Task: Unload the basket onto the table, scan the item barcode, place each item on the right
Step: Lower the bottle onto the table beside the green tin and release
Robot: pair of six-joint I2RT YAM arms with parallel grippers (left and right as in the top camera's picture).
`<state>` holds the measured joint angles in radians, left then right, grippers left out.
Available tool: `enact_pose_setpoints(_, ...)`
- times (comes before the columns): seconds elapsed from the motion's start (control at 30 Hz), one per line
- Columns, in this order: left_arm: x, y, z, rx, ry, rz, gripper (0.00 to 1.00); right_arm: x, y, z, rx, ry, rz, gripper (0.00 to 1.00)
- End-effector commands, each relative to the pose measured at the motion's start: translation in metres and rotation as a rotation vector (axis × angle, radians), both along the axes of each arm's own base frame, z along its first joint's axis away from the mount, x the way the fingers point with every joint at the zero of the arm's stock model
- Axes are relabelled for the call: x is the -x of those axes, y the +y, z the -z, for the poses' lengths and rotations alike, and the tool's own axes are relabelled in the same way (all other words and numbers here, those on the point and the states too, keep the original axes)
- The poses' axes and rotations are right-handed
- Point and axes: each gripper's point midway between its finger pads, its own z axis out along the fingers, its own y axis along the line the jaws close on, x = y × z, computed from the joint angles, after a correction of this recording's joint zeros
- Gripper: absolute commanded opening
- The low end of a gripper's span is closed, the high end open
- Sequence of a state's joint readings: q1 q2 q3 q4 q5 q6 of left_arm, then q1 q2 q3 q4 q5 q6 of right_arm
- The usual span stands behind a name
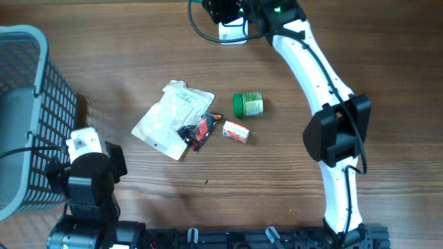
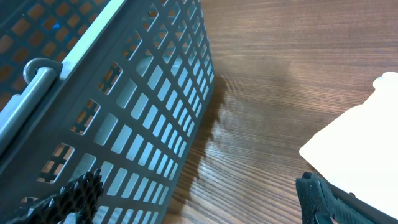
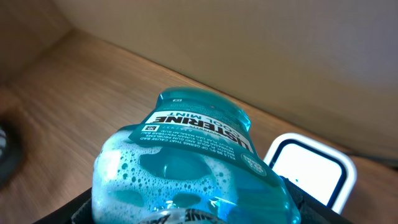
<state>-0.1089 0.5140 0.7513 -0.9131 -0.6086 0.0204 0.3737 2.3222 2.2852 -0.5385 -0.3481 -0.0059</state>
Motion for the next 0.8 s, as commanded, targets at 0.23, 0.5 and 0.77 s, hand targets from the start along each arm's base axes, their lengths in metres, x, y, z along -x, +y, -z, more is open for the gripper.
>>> enact_pose_setpoints(0.23, 0.001, 0.003, -0.002, -0.006, -0.006, -0.015, 1.00, 0.004, 0.000, 0.010, -0.154, -0.149, -0.440, 0.68)
enact_pose_setpoints(0.5, 0.001, 0.003, -0.002, -0.006, -0.006, -0.015, 1.00, -0.016, -0.002, 0.039, -0.243, -0.213, -0.499, 0.64)
enact_pose_setpoints(0.77, 0.001, 0.003, -0.002, -0.006, -0.006, -0.015, 1.00, -0.044, -0.044, 0.069, -0.243, -0.245, -0.445, 0.65)
